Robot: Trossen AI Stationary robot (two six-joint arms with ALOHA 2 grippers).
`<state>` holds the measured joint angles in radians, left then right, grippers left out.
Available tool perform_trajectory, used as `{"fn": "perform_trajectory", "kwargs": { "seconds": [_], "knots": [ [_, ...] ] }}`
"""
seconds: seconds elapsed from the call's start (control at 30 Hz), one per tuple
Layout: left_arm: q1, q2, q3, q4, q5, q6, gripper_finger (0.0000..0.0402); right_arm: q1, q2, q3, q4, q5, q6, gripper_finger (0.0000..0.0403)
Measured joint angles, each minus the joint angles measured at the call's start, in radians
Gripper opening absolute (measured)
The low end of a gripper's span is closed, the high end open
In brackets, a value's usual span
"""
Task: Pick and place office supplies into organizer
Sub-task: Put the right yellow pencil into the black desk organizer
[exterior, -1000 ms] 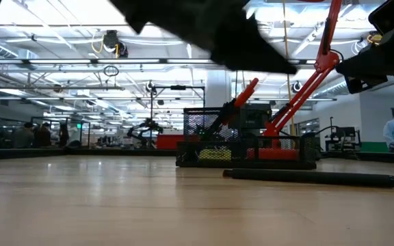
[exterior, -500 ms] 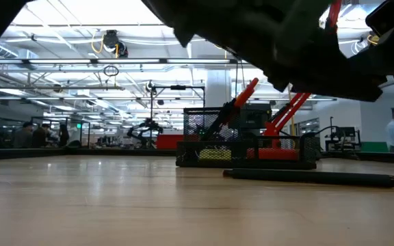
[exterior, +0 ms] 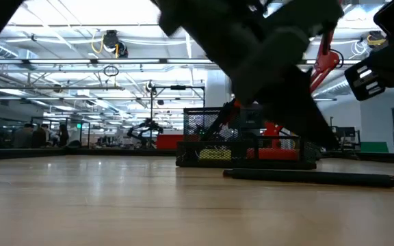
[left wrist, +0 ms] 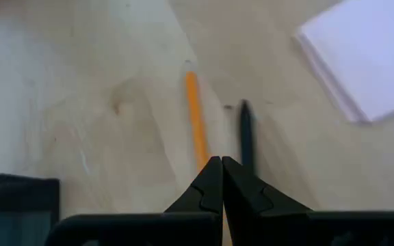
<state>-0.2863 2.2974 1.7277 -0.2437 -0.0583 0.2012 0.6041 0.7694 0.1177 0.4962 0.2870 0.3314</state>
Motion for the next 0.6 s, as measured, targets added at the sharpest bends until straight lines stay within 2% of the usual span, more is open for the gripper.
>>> {"fn": "perform_trajectory", "kwargs": {
  "seconds": [0.2,0.33,0.6],
  "knots": [
    [-0.039,-0.057,-0.005,-0.033,-0.016,0.037,0.0011,0.013,0.058,0.007,-0.002,-0.030,0.058,0.0021],
    [-0.052,-0.093,-0.056,-0.085,-0.025,0.023,0.0003,0.058,0.151,0.058,-0.045,-0.080,0.113,0.0044],
    [-0.061,-0.197,-0.164,-0.113,-0.043,-0.073,0.0026,0.097,0.361,0.245,-0.416,-0.089,0.324,0.0123]
  ]
}}
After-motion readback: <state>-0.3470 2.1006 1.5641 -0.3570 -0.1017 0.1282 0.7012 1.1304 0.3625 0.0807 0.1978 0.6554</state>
